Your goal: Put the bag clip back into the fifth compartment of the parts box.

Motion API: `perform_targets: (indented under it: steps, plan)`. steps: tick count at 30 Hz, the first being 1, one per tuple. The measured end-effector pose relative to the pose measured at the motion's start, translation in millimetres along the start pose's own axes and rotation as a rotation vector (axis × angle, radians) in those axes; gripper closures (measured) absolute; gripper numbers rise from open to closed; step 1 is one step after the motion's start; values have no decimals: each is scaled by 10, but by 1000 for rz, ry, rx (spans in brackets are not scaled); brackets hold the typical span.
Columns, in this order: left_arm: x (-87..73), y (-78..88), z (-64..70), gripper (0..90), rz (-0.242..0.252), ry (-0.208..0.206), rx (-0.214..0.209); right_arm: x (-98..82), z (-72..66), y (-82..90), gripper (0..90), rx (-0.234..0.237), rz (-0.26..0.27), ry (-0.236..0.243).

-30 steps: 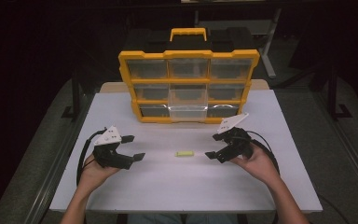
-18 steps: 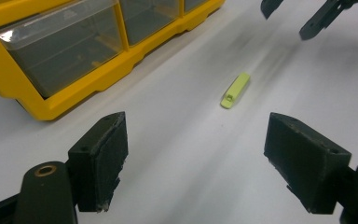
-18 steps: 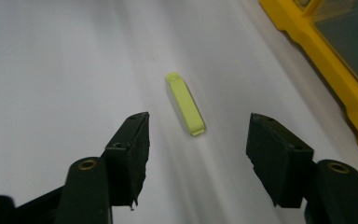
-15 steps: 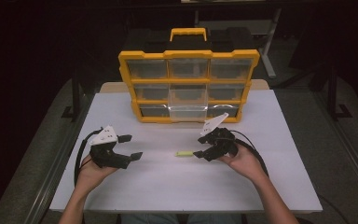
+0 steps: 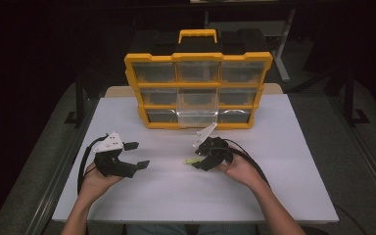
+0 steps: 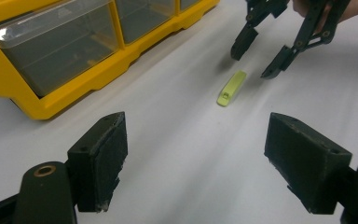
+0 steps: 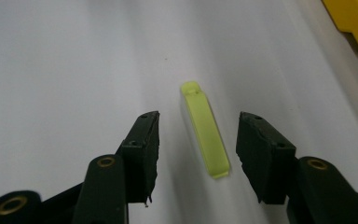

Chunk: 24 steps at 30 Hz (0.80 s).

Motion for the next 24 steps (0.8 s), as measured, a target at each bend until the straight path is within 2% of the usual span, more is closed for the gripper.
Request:
perform_targets:
  steps: [3,8,12,18,24]
  plan:
    - [-4,13,0,209,2,-4,4,1,14,-61,473,0,-12,-9]
    - [-7,32,-27,209,4,3,5,-26,38,-170,483,2,-38,14]
    - [-14,23,-24,208,4,4,2,-32,33,-201,526,8,-50,7]
    - [5,22,1,208,8,-1,3,-7,11,-254,598,17,-67,35]
    - [4,28,-7,208,11,3,1,1,19,-260,694,32,-73,32]
Point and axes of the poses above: each handheld gripper's, and its own axes: y roughly backward along the jaws, x roughly out of its top, z roughly to its right, the point moved 5 cm from there along -y, roughly forward along the jaws, and after that the axes turned 7 degrees about z, right-handed, at the moved point
